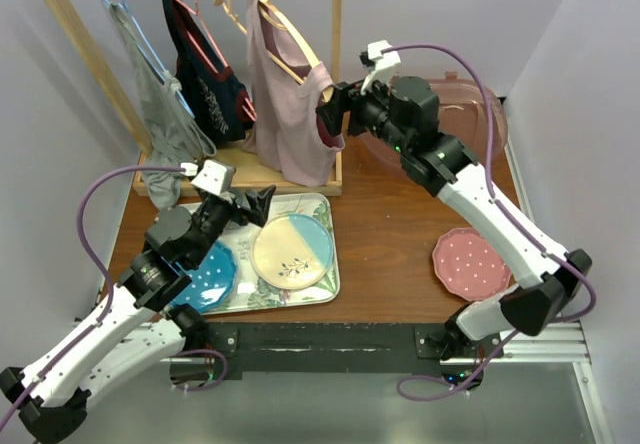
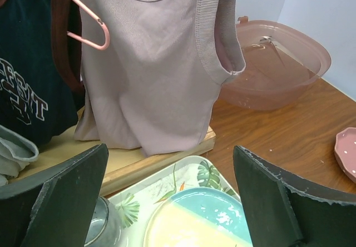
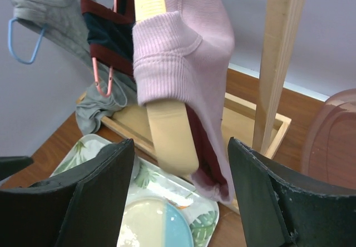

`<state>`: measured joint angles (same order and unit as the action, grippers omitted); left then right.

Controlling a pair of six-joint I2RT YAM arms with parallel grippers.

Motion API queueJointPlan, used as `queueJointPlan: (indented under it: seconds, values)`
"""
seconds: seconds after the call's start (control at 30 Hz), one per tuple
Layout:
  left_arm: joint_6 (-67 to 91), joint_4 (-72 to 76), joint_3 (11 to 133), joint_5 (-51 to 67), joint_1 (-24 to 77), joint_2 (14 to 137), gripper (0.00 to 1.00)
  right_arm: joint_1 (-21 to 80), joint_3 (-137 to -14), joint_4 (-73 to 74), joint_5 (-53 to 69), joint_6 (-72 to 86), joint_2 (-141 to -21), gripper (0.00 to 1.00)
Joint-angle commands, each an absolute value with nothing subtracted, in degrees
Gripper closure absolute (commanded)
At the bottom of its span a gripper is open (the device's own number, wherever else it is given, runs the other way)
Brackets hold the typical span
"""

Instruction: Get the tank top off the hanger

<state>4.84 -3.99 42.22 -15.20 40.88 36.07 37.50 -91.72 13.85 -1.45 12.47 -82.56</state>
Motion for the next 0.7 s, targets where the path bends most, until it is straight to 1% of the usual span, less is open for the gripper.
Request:
queueJointPlan:
  seconds: [0.0, 0.07, 0.17, 0.4, 0.5, 0.57, 0.6, 0.67]
  values:
    - [4.22, -1.85, 41.84, -13.89, 40.43, 35.95, 0.00, 37.62, -96.76, 8.27, -0.53, 9.58, -83.76, 0.31]
    - [4.13, -2.20, 42.01, -13.71, 40.43, 36.30, 0.00, 37.62, -96.77, 7.39, -0.70, 9.58, -85.07, 0.33]
    - [4.13, -2.11, 42.10, -13.45, 40.43, 36.82, 0.00, 37.62, -97.56, 6.33, -1.05, 9.49, -87.00, 0.37]
    - [3.69, -2.37, 42.28, -12.74, 40.43, 37.70, 0.00, 38.14, -101.51, 6.33, -2.37, 8.09, -90.96, 0.54]
    - [3.52, -2.46, 42.36, -12.39, 40.43, 37.88, 0.00, 39.81, -103.96, 7.20, -6.31, 5.02, -92.28, 0.57]
    - [3.43, -2.55, 42.45, -12.39, 40.43, 37.79, 0.00, 41.48, -105.02, 7.91, -8.86, 2.47, -93.77, 0.60]
    - [3.34, -2.46, 42.36, -12.48, 40.43, 37.79, 0.00, 41.83, -106.16, 8.52, -11.57, 1.76, -94.30, 0.69]
    - [3.34, -2.72, 42.45, -12.74, 40.43, 37.79, 0.00, 42.36, -107.22, 8.79, -12.83, 0.79, -95.27, 0.88]
